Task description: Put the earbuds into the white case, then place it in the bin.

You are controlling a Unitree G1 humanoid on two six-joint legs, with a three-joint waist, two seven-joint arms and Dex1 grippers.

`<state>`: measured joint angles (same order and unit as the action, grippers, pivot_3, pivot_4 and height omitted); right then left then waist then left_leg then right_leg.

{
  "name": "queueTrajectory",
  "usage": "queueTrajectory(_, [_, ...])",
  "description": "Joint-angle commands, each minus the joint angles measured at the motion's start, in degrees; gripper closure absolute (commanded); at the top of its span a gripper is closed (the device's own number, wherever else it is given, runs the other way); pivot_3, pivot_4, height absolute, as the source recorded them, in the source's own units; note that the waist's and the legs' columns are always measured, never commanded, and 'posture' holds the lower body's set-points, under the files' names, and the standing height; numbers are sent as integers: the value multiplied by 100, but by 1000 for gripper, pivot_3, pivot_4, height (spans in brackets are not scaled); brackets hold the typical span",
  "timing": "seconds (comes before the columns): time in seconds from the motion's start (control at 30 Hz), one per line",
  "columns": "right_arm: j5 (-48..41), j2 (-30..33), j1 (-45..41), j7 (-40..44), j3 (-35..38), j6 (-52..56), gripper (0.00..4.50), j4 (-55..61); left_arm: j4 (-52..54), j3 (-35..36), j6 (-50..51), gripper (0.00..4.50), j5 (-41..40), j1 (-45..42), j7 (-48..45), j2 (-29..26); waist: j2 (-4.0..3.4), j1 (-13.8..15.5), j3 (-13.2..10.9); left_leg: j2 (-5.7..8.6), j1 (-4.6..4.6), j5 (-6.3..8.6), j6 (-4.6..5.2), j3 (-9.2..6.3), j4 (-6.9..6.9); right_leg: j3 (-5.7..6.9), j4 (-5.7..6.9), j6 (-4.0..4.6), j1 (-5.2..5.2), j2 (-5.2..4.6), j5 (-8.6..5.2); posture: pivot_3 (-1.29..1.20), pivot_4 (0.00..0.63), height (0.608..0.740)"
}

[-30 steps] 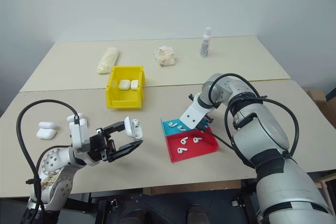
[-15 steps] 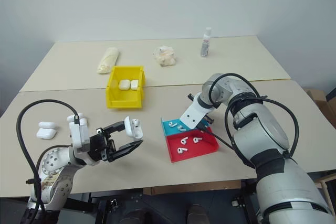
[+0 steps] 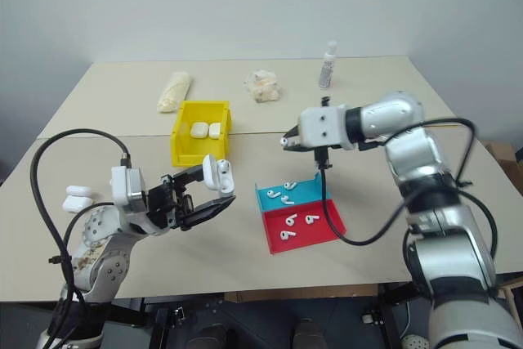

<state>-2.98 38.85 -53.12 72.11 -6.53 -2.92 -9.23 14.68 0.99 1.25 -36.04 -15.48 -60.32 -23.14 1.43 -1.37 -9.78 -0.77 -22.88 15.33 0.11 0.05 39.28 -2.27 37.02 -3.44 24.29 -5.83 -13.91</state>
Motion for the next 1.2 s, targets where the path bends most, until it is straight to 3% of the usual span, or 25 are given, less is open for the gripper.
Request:
queueTrajectory(0.03, [-1338, 50, 490, -796, 1093, 1874, 3596, 1947, 69, -129, 77, 1748, -199, -339, -110, 137, 0, 32, 0, 0, 0, 0, 0, -1, 1, 1, -2, 0, -2, 1, 0, 0, 150, 740])
queueTrajectory(0.27, [-4327, -420, 1494, -2544, 2667, 4044, 3596, 4084, -76, -407, 188, 1748, -286, -886, -300, 489, 4, 67, 2, 1, 3, 2, 4, -5, 7, 3, -2, -1, -14, 3, 0, 0, 150, 740])
queueTrajectory(0.47, [-6228, -1036, 2454, -3570, 2741, 4129, 3596, 4954, 0, -505, 427, 1748, -348, -1174, -267, 611, 4, 33, 3, 1, 4, 6, 12, -6, 14, 1, -5, -2, -18, 9, 1, 0, 150, 740])
queueTrajectory(0.6, [-6164, -999, 2853, -3485, 2387, 3910, 3596, 5387, 31, -488, 481, 1748, -371, -1207, -308, 627, 4, 26, 3, 0, 6, 6, 13, -6, 19, -3, -5, -2, -17, 13, 0, 0, 150, 740])
queueTrajectory(1.2, [-5809, -859, 3246, -3504, 1769, 3531, 3596, 5242, 14, -487, 443, 1748, -317, -1161, -391, 695, 4, 51, 3, -3, 2, 19, 35, -8, 49, -3, -25, -3, -24, 18, 0, 0, 150, 740])
